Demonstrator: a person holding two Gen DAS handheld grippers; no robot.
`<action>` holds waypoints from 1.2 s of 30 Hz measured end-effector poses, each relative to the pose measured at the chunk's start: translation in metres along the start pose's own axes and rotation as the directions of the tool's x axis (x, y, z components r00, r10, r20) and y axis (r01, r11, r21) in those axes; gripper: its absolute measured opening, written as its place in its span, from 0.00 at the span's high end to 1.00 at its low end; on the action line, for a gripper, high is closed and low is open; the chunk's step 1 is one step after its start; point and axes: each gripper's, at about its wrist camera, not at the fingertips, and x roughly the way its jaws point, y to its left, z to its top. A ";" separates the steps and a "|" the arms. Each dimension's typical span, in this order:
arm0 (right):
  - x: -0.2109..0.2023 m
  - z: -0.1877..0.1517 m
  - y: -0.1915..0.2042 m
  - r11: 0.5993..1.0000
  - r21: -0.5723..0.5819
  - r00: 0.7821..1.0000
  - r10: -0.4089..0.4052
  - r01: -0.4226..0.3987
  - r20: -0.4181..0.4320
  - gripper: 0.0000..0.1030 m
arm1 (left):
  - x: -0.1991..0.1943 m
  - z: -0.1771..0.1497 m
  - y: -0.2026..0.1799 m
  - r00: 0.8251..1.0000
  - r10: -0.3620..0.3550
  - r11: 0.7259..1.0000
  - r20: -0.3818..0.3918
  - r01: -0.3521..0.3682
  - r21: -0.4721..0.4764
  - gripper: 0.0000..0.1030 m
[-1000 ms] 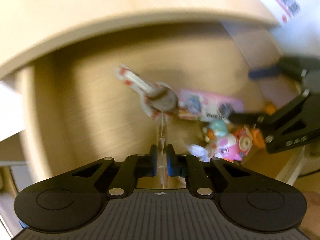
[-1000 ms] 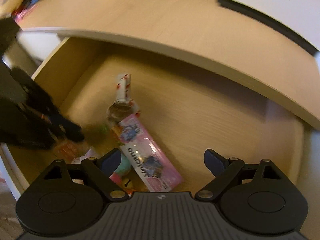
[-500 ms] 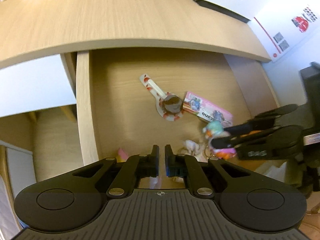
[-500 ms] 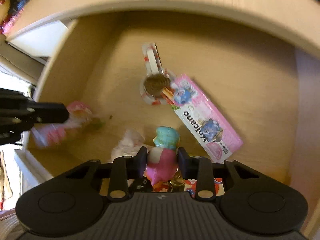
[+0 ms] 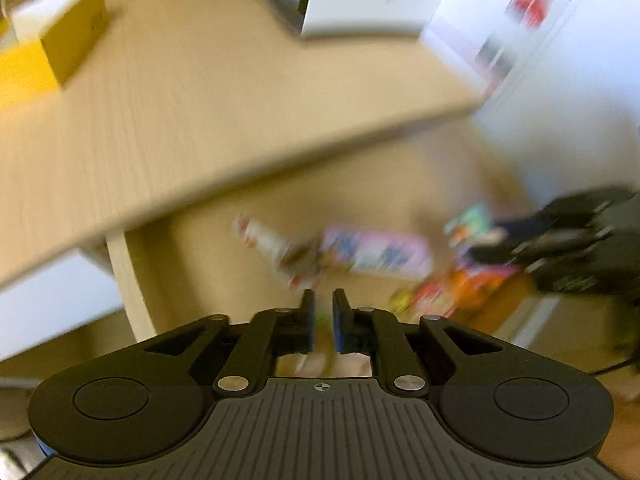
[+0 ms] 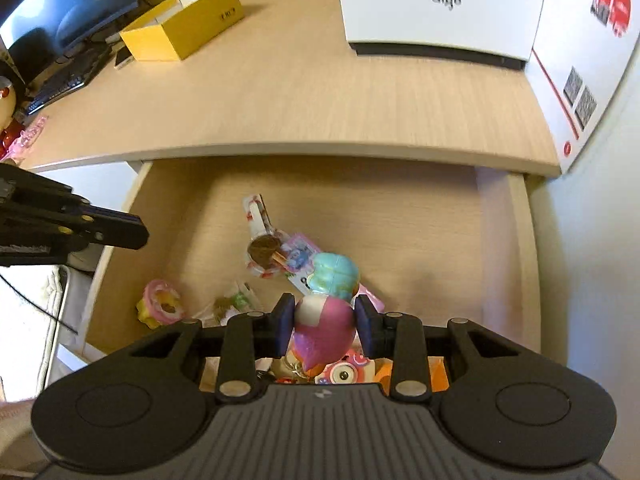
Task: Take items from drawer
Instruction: 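Grasp the pink-and-teal toy figure with the right gripper while left grasps wrapped candy, then lift the toy figure onto the desk and open the right gripper while left carries candy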
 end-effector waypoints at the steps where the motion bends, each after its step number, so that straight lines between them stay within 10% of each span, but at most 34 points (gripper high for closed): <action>1: 0.006 -0.002 -0.002 1.000 0.004 1.000 0.003 -0.003 -0.010 0.69 | 0.015 -0.004 0.003 0.999 0.029 1.000 -0.040 -0.029 -0.011 0.84; 11: 0.058 -0.016 -0.002 0.999 0.029 0.998 0.034 -0.033 -0.057 0.52 | 0.100 -0.034 -0.021 0.970 0.116 0.980 -0.212 -0.077 0.184 0.80; 16: 0.065 -0.017 -0.009 0.999 0.046 0.997 0.021 -0.017 -0.070 0.51 | 0.117 -0.026 -0.023 0.962 0.044 0.989 -0.269 -0.003 0.149 0.59; 30: 0.090 -0.011 0.011 0.997 -0.028 0.984 0.067 -0.072 -0.166 0.49 | 0.109 -0.028 -0.014 0.969 -0.043 0.998 -0.243 0.054 0.038 0.65; 36: 0.119 -0.008 0.041 0.991 -0.120 0.964 0.032 -0.066 -0.265 0.65 | 0.072 -0.039 0.002 0.985 -0.057 0.998 -0.163 0.055 -0.017 0.65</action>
